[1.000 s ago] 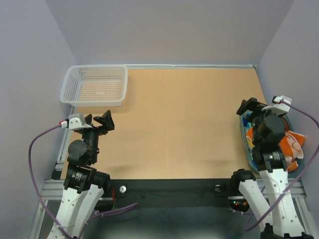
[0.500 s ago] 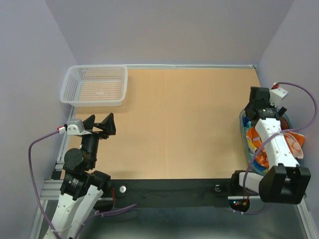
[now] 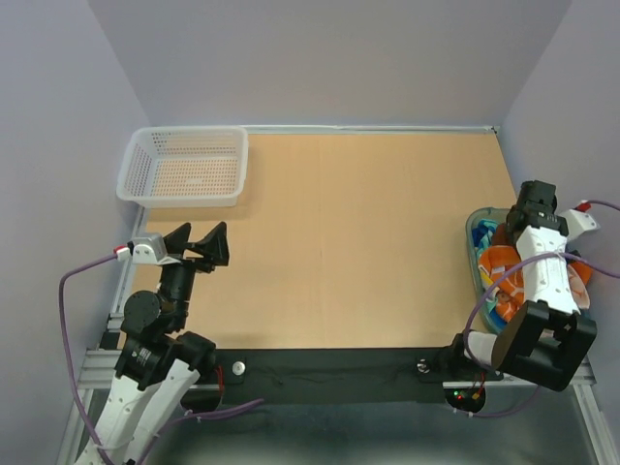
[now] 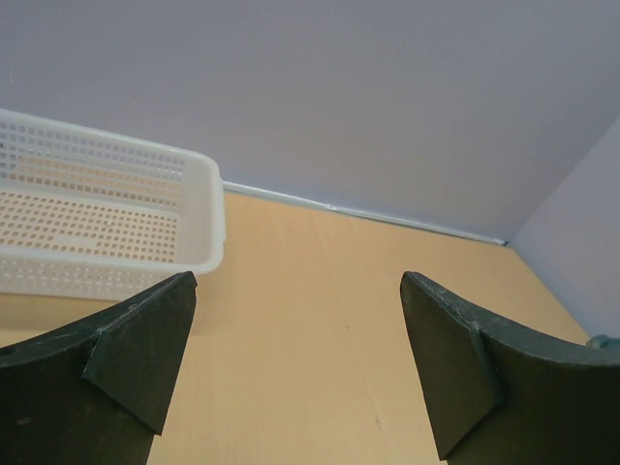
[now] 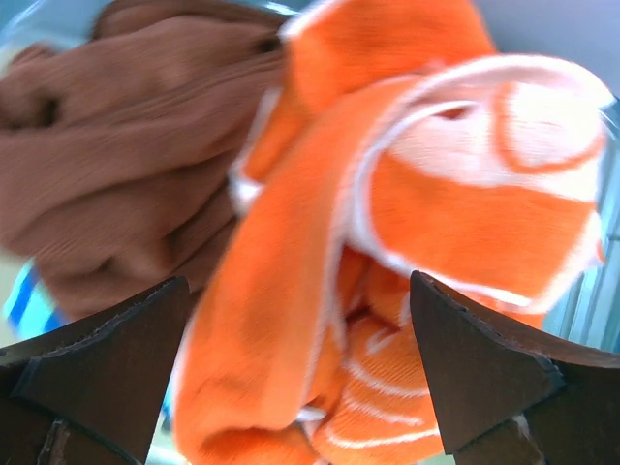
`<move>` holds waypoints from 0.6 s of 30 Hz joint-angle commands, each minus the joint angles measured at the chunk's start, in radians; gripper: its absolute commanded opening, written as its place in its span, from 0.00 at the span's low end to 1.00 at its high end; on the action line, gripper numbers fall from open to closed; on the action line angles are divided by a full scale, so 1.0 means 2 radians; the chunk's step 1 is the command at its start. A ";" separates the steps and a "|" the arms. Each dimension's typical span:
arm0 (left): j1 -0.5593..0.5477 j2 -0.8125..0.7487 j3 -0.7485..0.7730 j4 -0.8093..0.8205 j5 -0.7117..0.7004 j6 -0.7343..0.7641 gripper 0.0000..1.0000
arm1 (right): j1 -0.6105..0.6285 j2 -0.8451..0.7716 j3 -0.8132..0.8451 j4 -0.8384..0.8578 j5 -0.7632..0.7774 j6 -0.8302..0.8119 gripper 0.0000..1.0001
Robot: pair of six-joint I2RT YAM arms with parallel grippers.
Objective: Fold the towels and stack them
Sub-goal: Grab crumpled towel
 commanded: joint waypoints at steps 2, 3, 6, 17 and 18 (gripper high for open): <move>-0.013 0.007 -0.001 0.034 0.003 0.010 0.98 | -0.041 -0.013 -0.018 -0.026 0.003 0.070 0.98; -0.013 0.009 -0.001 0.034 0.004 0.011 0.98 | -0.043 -0.012 -0.021 -0.023 0.001 0.068 0.97; -0.017 0.016 -0.001 0.038 0.006 0.012 0.98 | -0.043 0.000 -0.018 -0.022 0.001 0.063 0.76; -0.018 0.033 0.000 0.040 0.015 0.015 0.97 | -0.044 -0.067 0.060 -0.017 -0.004 -0.017 0.00; -0.017 0.034 0.000 0.040 0.016 0.015 0.97 | -0.044 -0.078 0.067 -0.015 -0.013 -0.025 0.01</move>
